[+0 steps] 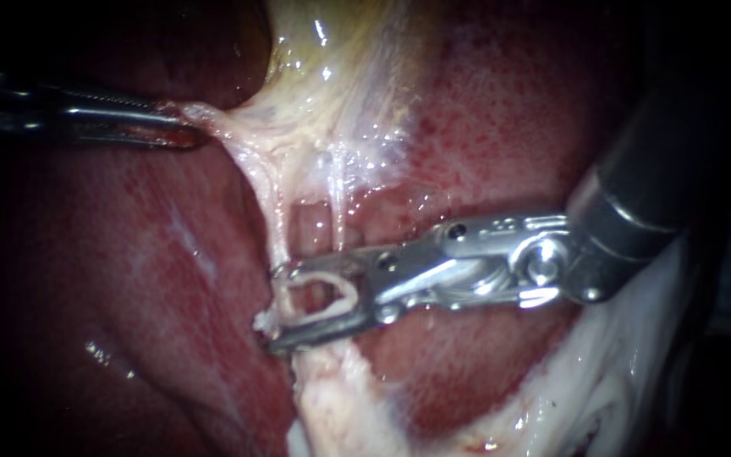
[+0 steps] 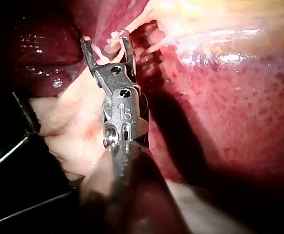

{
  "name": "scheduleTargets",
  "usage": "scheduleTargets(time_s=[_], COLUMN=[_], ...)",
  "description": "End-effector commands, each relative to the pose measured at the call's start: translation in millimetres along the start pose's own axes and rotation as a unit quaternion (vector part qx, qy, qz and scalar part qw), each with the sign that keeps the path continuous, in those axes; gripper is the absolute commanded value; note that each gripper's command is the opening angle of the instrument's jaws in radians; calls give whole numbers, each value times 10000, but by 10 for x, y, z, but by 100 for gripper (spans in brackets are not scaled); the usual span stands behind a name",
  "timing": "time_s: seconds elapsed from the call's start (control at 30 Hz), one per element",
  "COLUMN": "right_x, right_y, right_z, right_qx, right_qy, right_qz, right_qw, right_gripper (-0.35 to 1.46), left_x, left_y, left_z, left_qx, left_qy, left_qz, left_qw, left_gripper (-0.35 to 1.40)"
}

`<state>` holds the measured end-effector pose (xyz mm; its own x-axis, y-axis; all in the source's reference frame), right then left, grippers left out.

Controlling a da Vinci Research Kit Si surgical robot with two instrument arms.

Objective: Clipping third clip left tube

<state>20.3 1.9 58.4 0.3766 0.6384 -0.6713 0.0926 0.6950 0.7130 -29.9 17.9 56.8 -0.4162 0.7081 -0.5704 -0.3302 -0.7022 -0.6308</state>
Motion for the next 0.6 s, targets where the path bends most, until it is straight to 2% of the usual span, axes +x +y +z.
scheduleTargets(time_s=[0.03,0.17,0.4,0.6], right_x=[-1,-9,-24,-34], right_y=[1,12,33,49], right_z=[-4,-15,-17,-18], right_qx=[15,46,152,197], right_qy=[25,64,165,174], right_qz=[39,174,371,491], right_qw=[10000,9998,9991,9985], right_gripper=[49,49,50,50], left_x=[0,0,0,0], left_y=[0,0,0,0], left_z=[0,0,0,0], left_qx=[-2,-2,-2,-2], left_qy=[0,0,0,0], left_qz=[0,0,1,1], left_qw=[10000,10000,10000,10000], left_gripper=[-35,-35,-35,-35])
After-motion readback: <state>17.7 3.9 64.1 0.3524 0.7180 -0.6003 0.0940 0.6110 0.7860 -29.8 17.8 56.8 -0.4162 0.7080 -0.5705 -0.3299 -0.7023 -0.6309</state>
